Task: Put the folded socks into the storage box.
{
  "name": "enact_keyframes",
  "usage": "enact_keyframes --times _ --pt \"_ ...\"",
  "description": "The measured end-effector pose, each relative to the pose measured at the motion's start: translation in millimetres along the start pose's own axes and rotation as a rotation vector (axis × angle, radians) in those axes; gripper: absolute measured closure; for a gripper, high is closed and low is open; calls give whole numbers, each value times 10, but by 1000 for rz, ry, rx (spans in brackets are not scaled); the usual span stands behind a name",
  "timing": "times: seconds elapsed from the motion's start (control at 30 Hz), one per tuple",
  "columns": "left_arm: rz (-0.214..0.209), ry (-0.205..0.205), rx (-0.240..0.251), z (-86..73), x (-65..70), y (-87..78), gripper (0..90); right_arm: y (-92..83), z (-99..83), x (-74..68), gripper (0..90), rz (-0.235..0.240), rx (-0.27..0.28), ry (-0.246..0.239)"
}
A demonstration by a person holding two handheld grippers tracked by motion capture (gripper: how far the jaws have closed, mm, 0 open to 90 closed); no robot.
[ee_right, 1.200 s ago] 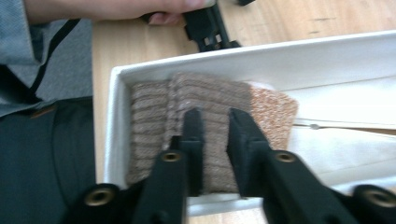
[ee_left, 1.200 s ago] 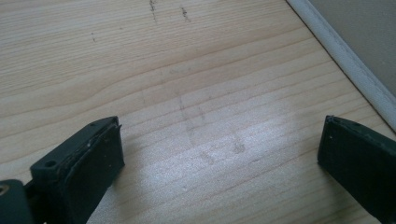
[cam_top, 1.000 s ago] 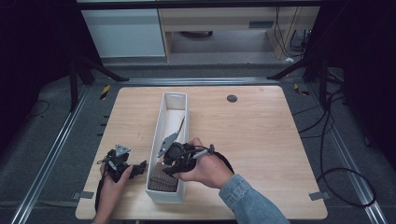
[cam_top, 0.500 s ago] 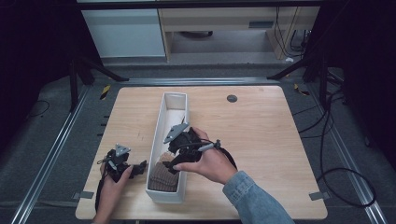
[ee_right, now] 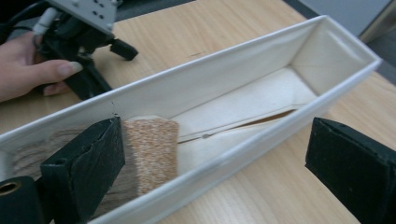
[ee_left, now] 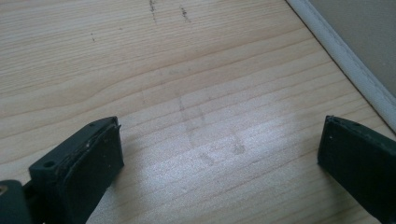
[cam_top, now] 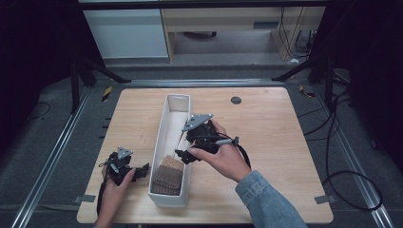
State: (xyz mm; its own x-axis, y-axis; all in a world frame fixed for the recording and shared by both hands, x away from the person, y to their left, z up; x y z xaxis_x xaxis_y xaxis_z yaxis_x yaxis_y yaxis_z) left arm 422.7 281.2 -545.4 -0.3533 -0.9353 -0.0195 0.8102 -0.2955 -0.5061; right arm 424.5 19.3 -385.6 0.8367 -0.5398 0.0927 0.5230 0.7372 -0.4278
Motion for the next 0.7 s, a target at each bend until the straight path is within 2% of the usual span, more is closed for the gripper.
enact_keyframes --times 0.1,0.17,0.3,0.37,0.7 --pt "0 0 0 0 0 0 0 -72 -7 100 48 -37 19 10" --pt "-1 2 -2 0 -2 -2 0 -86 -6 121 47 -44 28 10" --pt "-1 2 -2 -1 -1 -2 0 -145 7 225 51 -102 61 5" --pt "-1 2 -2 -1 -1 -1 0 -180 11 306 50 -133 84 24" --pt "-4 3 -2 1 -3 1 0 -266 -40 449 51 -178 94 53"
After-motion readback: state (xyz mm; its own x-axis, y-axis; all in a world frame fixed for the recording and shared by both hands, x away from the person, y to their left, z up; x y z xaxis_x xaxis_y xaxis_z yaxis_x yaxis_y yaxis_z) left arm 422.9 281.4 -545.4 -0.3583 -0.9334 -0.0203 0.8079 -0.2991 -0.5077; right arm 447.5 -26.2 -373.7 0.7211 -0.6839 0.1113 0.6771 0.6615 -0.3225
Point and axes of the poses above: each handheld gripper's, and its own axes: y roughly forward along the jaws, z roughly out of its top, x roughly to its right, the point moved 5 cm from there along y, roughly forward along the jaws, and after that the axes turned 14 degrees about x, right-handed, at the moved point
